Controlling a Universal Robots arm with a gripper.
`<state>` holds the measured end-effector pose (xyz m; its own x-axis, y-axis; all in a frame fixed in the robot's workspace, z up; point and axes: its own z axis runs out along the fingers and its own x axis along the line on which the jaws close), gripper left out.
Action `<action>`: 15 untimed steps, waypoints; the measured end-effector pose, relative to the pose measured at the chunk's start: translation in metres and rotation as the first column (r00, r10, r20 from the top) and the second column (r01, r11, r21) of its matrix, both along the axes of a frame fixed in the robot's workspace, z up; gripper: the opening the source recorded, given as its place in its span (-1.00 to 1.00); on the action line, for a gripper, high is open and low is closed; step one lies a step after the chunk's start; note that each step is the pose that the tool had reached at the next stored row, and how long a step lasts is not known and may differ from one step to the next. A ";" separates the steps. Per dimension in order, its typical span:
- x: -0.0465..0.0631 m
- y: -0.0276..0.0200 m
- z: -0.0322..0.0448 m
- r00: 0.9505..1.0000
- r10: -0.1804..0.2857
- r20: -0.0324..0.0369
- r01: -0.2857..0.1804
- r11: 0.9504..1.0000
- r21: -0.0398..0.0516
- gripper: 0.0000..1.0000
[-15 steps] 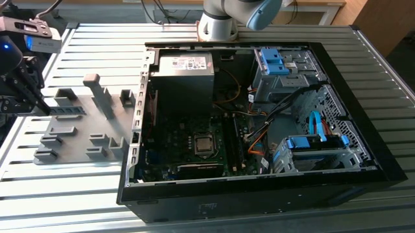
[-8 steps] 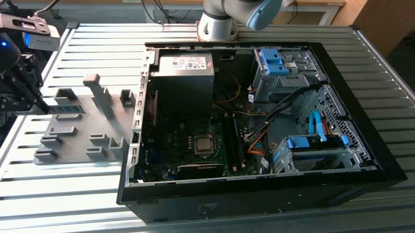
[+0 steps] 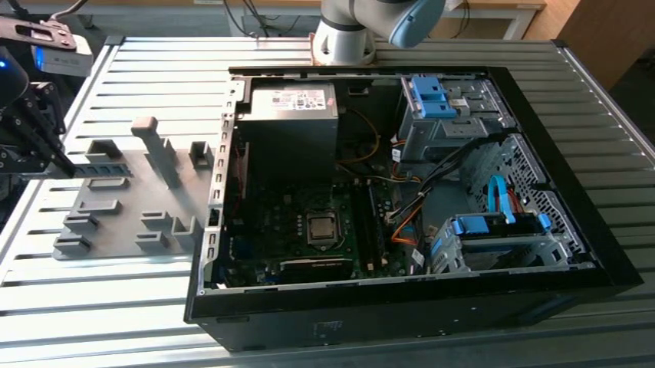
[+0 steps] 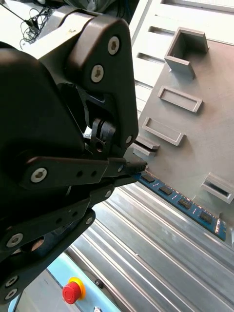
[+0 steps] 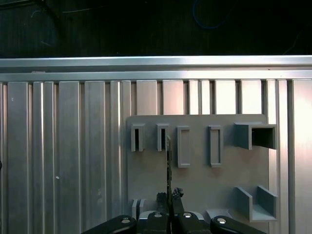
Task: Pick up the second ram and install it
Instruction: 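Pick up the second ram and move it above second insertion slot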
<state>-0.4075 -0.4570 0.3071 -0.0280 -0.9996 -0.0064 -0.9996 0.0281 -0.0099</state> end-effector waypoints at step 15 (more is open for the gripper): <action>0.000 0.0000 0.0051 1.000 0.000 0.001 0.000 1.000 0.000 -0.73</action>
